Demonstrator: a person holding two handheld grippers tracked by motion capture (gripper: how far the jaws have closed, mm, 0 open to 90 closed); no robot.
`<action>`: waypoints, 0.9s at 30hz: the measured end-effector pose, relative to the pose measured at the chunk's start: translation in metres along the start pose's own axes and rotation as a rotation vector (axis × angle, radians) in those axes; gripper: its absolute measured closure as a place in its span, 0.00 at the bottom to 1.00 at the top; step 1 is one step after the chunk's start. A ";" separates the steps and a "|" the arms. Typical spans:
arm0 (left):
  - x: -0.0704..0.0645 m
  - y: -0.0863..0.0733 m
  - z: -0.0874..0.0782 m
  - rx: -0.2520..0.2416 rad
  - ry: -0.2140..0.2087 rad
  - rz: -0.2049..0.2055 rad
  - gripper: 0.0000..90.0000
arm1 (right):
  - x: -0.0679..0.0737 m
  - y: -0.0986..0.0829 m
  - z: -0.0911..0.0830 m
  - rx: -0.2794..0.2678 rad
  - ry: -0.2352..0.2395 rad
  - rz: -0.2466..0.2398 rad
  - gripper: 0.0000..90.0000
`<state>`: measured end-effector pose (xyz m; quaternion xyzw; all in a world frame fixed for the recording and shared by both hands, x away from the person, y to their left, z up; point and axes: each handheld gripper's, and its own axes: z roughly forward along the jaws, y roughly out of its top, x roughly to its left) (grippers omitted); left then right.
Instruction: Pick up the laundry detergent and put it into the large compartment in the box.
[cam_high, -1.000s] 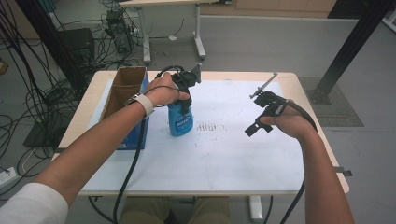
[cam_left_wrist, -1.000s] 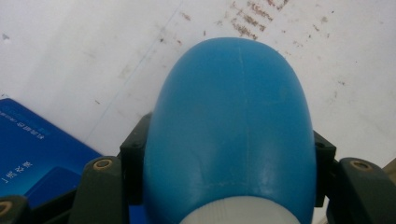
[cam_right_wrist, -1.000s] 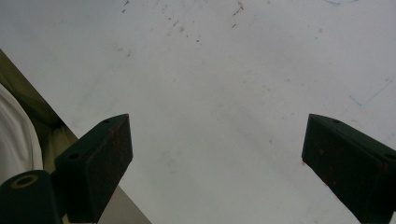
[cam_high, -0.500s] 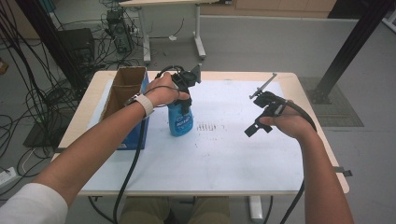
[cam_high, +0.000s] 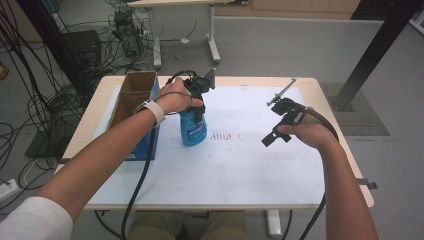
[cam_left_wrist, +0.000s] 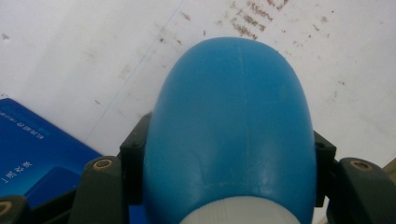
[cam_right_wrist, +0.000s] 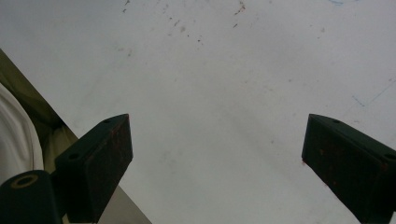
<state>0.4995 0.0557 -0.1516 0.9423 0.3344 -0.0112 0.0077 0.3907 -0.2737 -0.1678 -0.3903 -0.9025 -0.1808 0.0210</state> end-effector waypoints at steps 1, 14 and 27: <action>0.000 0.000 0.000 0.000 -0.001 0.001 0.43 | 0.000 0.000 0.000 0.001 0.001 0.000 0.09; 0.000 0.000 0.000 0.000 -0.001 0.002 0.43 | 0.001 0.002 -0.001 0.002 -0.004 -0.003 0.09; 0.000 0.000 0.000 0.000 0.000 0.001 0.43 | 0.001 0.002 0.000 0.000 -0.001 -0.005 0.09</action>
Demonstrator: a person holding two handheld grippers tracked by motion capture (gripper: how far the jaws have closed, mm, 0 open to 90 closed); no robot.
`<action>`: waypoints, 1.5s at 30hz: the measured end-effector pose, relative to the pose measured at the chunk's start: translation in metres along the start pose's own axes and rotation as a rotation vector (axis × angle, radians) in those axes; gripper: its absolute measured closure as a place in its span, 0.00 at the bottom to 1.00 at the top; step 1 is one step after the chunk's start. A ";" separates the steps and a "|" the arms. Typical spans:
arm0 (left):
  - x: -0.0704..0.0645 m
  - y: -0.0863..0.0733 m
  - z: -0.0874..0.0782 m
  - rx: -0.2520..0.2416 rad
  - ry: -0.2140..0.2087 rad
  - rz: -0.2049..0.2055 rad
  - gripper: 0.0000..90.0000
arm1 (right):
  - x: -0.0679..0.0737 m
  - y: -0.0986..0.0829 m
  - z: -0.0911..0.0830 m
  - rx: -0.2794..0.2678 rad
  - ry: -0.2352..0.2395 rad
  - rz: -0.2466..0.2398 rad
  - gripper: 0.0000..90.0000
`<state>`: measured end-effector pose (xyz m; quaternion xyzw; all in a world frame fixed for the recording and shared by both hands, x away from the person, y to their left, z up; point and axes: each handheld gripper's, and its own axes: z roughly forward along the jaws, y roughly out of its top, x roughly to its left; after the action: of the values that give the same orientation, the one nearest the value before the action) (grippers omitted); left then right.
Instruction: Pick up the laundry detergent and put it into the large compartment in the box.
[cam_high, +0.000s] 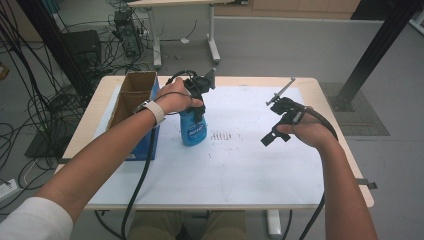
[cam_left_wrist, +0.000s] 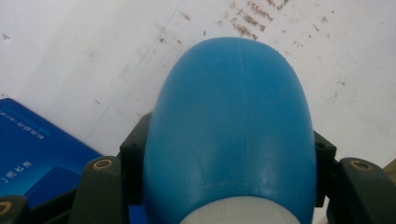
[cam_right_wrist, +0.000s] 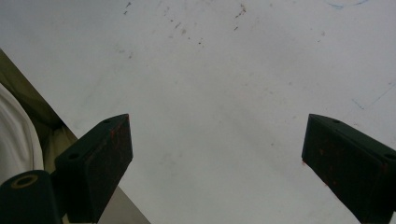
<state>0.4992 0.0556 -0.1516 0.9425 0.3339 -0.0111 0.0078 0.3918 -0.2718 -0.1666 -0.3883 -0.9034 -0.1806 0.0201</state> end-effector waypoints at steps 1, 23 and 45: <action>0.000 0.000 0.000 0.001 0.001 0.000 0.43 | 0.000 0.000 0.000 -0.001 -0.002 -0.001 0.09; -0.001 0.000 0.000 0.002 0.001 -0.003 0.43 | 0.000 -0.001 0.001 0.001 0.000 0.005 0.09; -0.004 -0.001 -0.002 0.000 0.011 -0.008 0.43 | -0.002 -0.008 -0.003 -0.002 -0.007 0.016 0.09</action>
<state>0.4950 0.0538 -0.1492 0.9413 0.3376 -0.0058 0.0060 0.3874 -0.2794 -0.1670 -0.3961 -0.9002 -0.1801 0.0181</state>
